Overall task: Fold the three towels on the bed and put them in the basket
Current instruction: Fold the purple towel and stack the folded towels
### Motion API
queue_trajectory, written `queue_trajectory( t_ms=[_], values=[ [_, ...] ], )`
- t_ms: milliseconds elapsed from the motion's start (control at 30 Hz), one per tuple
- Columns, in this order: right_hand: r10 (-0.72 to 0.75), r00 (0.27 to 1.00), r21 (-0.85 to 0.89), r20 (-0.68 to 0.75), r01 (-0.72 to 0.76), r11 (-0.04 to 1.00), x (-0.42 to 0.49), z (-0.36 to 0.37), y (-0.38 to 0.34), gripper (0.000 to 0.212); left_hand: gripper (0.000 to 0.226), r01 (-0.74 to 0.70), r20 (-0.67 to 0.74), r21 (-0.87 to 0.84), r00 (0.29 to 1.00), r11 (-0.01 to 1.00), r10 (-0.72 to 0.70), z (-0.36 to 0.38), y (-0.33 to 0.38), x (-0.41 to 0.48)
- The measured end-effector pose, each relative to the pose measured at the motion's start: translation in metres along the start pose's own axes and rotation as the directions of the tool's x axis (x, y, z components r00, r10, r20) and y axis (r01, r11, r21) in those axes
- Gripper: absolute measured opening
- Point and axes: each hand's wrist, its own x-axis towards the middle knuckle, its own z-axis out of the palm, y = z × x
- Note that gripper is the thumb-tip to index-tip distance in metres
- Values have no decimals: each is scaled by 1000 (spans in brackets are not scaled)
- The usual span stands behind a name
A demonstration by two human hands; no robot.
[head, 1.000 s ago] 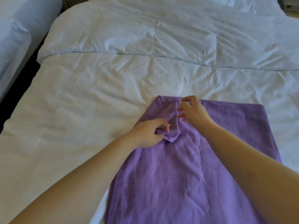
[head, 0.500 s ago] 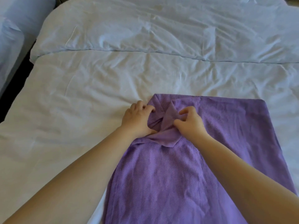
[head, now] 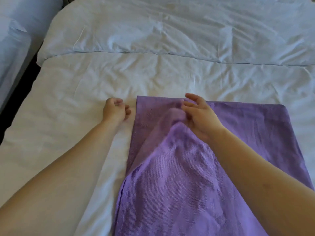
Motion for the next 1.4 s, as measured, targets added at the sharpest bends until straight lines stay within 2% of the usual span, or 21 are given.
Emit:
queue_trajectory(
  t_ms=[67, 100, 167, 233, 333, 367, 433, 467, 500, 567, 633, 667, 733, 800, 867, 933, 1000, 1067, 1133, 1233, 1400],
  values=[
    [62, 986, 112, 152, -79, 991, 10, 19, -3, 43, 9, -99, 33, 83, 995, 992, 97, -1, -4, -5],
    [78, 979, 72, 186, -92, 993, 14, 25, -1, 44, 15, -184, 73, 134, 982, 974, 175, 0, -6, -10],
    [45, 987, -164, 156, -19, 986, 22, 29, 4, 38, 23, -330, 205, 169, 934, 929, 294, 3, -10, -20],
    [-80, 997, -455, 14, 77, 887, 28, 24, 8, 26, 26, -367, 292, 202, 908, 908, 302, 8, -14, -22],
    [-280, 957, -692, -75, 152, 706, 33, -1, 9, 19, 63, -322, 214, 380, 943, 867, 256, 15, -13, -12],
    [-314, 948, -739, -58, 171, 651, 35, -11, 9, 20, 64, -316, 160, 480, 949, 818, 273, 17, -11, -10],
    [-349, 937, -825, 3, 199, 529, 38, -27, 6, 23, 47, -363, 118, 674, 913, 643, 391, 22, -7, -8],
    [-359, 933, -861, 33, 209, 464, 39, -33, 5, 26, 34, -416, 132, 689, 877, 593, 462, 25, -3, -8],
    [-367, 929, -896, 56, 209, 392, 40, -38, 4, 29, 22, -471, 141, 643, 847, 603, 512, 27, 0, -8],
    [-397, 915, -953, 75, 183, 240, 42, -48, 1, 39, 13, -507, 127, 351, 859, 787, 497, 28, 8, -5],
    [-441, 894, -984, 76, 138, 109, 44, -62, -6, 44, 9, -370, 181, 46, 916, 928, 357, 27, 13, 0],
    [-447, 892, -992, 72, 111, 63, 44, -71, -11, 44, 8, -315, 228, 35, 926, 948, 300, 27, 12, 3],
    [-418, 906, -998, 57, 60, -6, 45, -93, -18, 40, 8, -287, 294, 177, 928, 941, 228, 28, 3, 11],
    [-380, 924, -996, 41, 9, -87, 43, -115, -22, 35, 9, -317, 271, 315, 933, 894, 236, 28, -2, 16],
    [-360, 932, -985, 33, -30, -169, 41, -134, -25, 32, 11, -372, 229, 483, 928, 793, 296, 29, -2, 18],
    [-367, 930, -976, 33, -48, -211, 40, -147, -27, 27, 14, -419, 235, 635, 905, 648, 355, 34, 1, 13],
    [-401, 916, -970, 33, -67, -233, 38, -157, -31, 19, 15, -489, 284, 642, 867, 590, 409, 44, 5, 7],
    [-421, 906, -967, 35, -76, -244, 37, -166, -37, 20, 15, -538, 314, 560, 841, 630, 440, 54, 10, 2],
    [-387, 921, -962, 41, -69, -266, 34, -177, -47, 28, 15, -513, 276, 527, 857, 677, 435, 57, 13, 5],
    [-263, 963, -929, 51, -51, -367, 29, -201, -66, 41, 16, -438, 248, 566, 898, 698, 363, 49, 11, 16],
    [-259, 965, -892, -46, -156, -423, 24, -251, -91, 27, 11, -443, 261, 611, 895, 656, 361, 46, 6, 24]
  ],
)
